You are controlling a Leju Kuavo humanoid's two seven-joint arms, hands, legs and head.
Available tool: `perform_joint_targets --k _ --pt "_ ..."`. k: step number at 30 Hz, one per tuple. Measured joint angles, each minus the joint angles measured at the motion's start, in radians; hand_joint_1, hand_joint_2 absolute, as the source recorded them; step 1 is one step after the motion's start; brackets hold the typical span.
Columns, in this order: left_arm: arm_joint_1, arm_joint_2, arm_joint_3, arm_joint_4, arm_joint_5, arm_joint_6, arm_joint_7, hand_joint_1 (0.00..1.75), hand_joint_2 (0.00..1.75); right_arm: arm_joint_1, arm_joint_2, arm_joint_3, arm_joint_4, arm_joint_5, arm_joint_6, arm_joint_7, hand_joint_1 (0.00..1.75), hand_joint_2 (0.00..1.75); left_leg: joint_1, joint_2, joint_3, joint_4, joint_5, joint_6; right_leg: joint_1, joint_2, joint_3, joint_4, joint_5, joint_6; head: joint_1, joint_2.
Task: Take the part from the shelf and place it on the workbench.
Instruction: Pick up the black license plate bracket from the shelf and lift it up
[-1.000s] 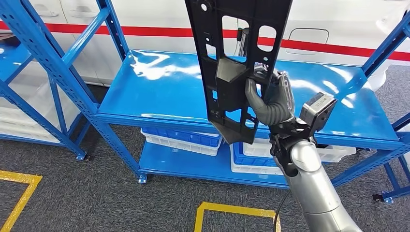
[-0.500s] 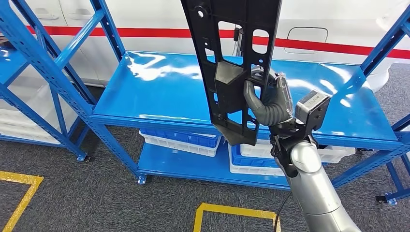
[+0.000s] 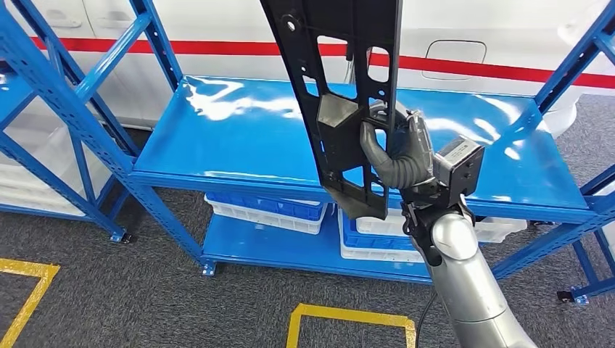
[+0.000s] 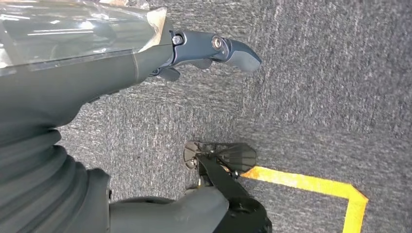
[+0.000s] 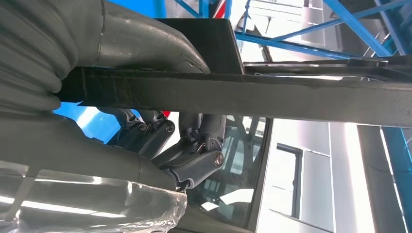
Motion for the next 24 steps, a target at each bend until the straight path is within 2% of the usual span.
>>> perform_joint_targets --k 2,3,4,6,7,8,9,11,13,15,16,18,19,21,22,23,24 --pt "0.0 -0.002 0.0 0.0 0.0 0.001 -0.002 0.0 1.75 0.002 0.001 -0.007 0.0 0.004 0.0 0.0 1.75 1.75 0.002 0.001 0.004 -0.012 0.008 0.01 0.001 -0.001 -0.006 0.006 -0.005 0.006 0.001 0.0" --pt "0.0 -0.003 0.0 0.0 -0.001 0.002 -0.004 0.0 1.75 0.002 0.002 -0.011 0.0 0.006 -0.001 0.0 1.75 1.75 0.004 0.002 0.006 -0.018 0.013 0.017 0.002 -0.002 -0.017 0.028 -0.019 0.007 0.002 0.0" --pt "0.0 -0.005 0.0 0.0 -0.001 0.002 -0.004 0.0 1.75 0.003 0.002 -0.016 0.0 0.007 -0.001 -0.001 1.75 1.75 0.005 0.003 0.007 -0.023 0.017 0.022 0.002 -0.003 -0.038 0.07 -0.041 0.004 0.003 0.0" --pt "0.0 -0.006 0.0 0.0 -0.002 0.002 -0.005 0.0 1.75 0.01 0.003 -0.026 0.0 0.013 -0.003 -0.001 1.75 1.75 0.003 0.003 0.005 -0.024 0.019 0.027 0.0 -0.003 -0.095 0.196 -0.096 -0.004 0.004 0.0" --pt "0.0 -0.006 0.0 0.0 -0.002 0.002 -0.005 0.0 1.75 0.016 0.004 -0.029 0.0 0.016 -0.004 -0.001 1.75 1.75 0.002 0.003 0.004 -0.023 0.019 0.027 0.0 -0.003 -0.12 0.248 -0.113 -0.003 0.004 0.0" --pt "0.0 -0.007 0.0 0.0 -0.002 0.002 -0.006 0.0 1.75 0.021 0.004 -0.032 0.0 0.019 -0.005 -0.001 1.75 1.75 0.002 0.002 0.004 -0.023 0.019 0.028 0.0 -0.003 -0.128 0.268 -0.115 0.002 0.004 0.0" --pt "0.0 -0.008 0.0 0.0 -0.003 0.002 -0.006 0.0 1.75 0.025 0.004 -0.034 0.0 0.021 -0.005 -0.001 1.75 1.75 0.002 0.002 0.003 -0.021 0.019 0.028 -0.001 -0.003 -0.118 0.25 -0.102 0.011 0.004 0.0" --pt "0.001 -0.01 0.0 0.0 -0.003 0.0 -0.007 0.0 1.75 0.026 0.004 -0.038 0.0 0.026 -0.007 -0.001 1.75 1.75 0.002 0.0 0.002 -0.014 0.017 0.024 -0.004 -0.005 -0.054 0.123 -0.051 0.027 0.004 0.0" --pt "0.0 -0.012 0.0 0.0 -0.003 0.0 -0.01 0.0 1.75 0.025 0.005 -0.04 -0.001 0.028 -0.008 -0.001 1.75 1.75 -0.001 0.0 -0.003 -0.004 0.012 0.015 -0.004 -0.005 -0.003 0.022 -0.017 0.025 0.003 0.0" --pt "0.0 -0.013 0.0 0.0 -0.003 0.0 -0.012 0.0 1.75 0.025 0.007 -0.043 -0.001 0.03 -0.009 -0.001 1.75 1.75 -0.003 0.0 -0.007 0.001 0.012 0.004 0.001 -0.003 0.005 0.006 -0.01 0.013 0.002 0.0" --pt "0.0 -0.014 0.0 0.0 -0.003 0.0 -0.012 0.0 1.75 0.025 0.008 -0.044 -0.001 0.031 -0.009 -0.001 1.75 1.75 -0.001 0.0 -0.009 0.001 0.013 0.0 -0.002 -0.003 0.003 0.005 -0.006 0.007 0.002 0.0" --pt "0.0 -0.015 0.0 0.0 -0.003 0.0 -0.013 0.0 1.75 0.024 0.008 -0.045 -0.001 0.033 -0.01 -0.001 1.75 1.75 0.004 0.0 -0.019 0.024 -0.007 -0.011 -0.009 -0.003 0.003 0.002 0.0 -0.004 0.0 0.0" --pt "0.0 -0.015 0.0 0.0 -0.003 0.0 -0.013 0.0 1.75 0.023 0.008 -0.046 -0.001 0.033 -0.01 -0.001 1.75 1.75 0.006 0.0 -0.034 0.06 -0.033 -0.017 -0.012 -0.004 0.002 0.0 0.003 -0.009 -0.002 0.0" --pt "0.0 -0.016 0.0 0.0 -0.003 0.0 -0.013 0.0 1.75 0.024 0.01 -0.046 -0.001 0.036 -0.01 -0.001 1.75 1.75 0.012 0.001 -0.085 0.184 -0.104 -0.03 -0.012 -0.005 -0.002 0.0 0.006 -0.015 -0.005 0.0" --pt "0.001 -0.016 0.0 0.0 -0.003 0.0 -0.014 0.0 1.75 0.025 0.01 -0.046 -0.001 0.038 -0.01 -0.001 1.75 1.75 0.015 0.001 -0.109 0.242 -0.128 -0.035 -0.011 -0.006 -0.004 0.001 0.007 -0.016 -0.005 0.0" --pt "0.001 -0.016 0.0 0.0 -0.003 0.0 -0.014 0.0 1.75 0.027 0.011 -0.046 -0.001 0.04 -0.01 -0.001 1.75 1.75 0.017 0.001 -0.119 0.273 -0.136 -0.037 -0.011 -0.007 -0.005 0.001 0.008 -0.017 -0.005 0.0" --pt "0.001 -0.017 0.0 0.0 -0.003 0.0 -0.015 0.0 1.75 0.029 0.011 -0.046 -0.001 0.043 -0.01 -0.002 1.75 1.75 0.018 0.001 -0.11 0.266 -0.124 -0.038 -0.011 -0.007 -0.006 0.001 0.009 -0.017 -0.006 0.0"
